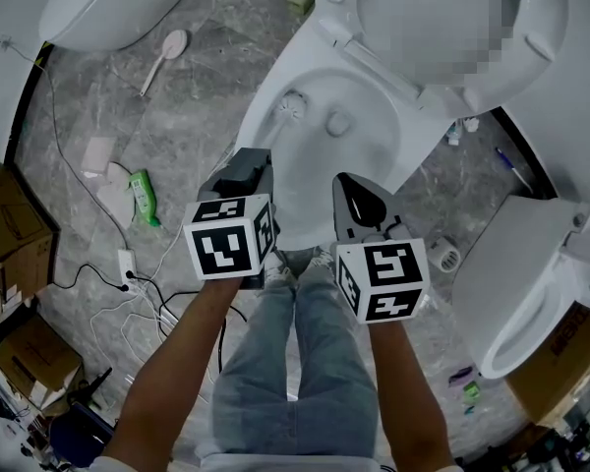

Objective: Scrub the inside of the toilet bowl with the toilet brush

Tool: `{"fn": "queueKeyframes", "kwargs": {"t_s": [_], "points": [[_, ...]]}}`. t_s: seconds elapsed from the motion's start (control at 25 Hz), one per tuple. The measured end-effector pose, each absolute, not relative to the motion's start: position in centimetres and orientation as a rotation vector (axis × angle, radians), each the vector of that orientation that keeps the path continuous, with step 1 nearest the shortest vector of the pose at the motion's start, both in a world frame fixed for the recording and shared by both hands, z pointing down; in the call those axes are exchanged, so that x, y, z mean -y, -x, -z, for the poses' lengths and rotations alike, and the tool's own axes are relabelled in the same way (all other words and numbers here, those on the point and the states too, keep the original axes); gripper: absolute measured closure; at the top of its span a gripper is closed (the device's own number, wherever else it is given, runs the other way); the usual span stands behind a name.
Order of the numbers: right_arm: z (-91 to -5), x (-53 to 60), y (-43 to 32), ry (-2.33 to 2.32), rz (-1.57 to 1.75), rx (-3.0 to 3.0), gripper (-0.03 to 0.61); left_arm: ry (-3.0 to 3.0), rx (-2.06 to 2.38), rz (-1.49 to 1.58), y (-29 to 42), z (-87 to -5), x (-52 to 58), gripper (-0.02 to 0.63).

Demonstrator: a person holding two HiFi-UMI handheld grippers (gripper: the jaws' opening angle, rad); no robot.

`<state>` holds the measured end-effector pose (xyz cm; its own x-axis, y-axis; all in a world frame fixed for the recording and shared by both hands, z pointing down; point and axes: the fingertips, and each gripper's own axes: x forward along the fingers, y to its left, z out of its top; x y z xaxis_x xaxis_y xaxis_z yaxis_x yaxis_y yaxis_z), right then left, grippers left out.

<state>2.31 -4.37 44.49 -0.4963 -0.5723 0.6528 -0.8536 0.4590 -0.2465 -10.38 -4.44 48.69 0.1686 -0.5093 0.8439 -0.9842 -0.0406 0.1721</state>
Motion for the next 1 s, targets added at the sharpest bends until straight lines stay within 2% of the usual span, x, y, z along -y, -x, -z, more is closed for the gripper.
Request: {"fn": "queueKeyframes", "kwargs": {"t_s": [0.4,1.0], "points": [[-44.1,2.9,-0.6,-1.166,-0.777,2.237,0.580,-1.621,1.428,-0.762,11.4,-48.7,0.0,0.457],[-46.0,3.8,-3.3,-1.197,-0.799,2.190,0.580,-1.728,1.318,-0.685,4.5,-52.1,5.2,0.457]]}}
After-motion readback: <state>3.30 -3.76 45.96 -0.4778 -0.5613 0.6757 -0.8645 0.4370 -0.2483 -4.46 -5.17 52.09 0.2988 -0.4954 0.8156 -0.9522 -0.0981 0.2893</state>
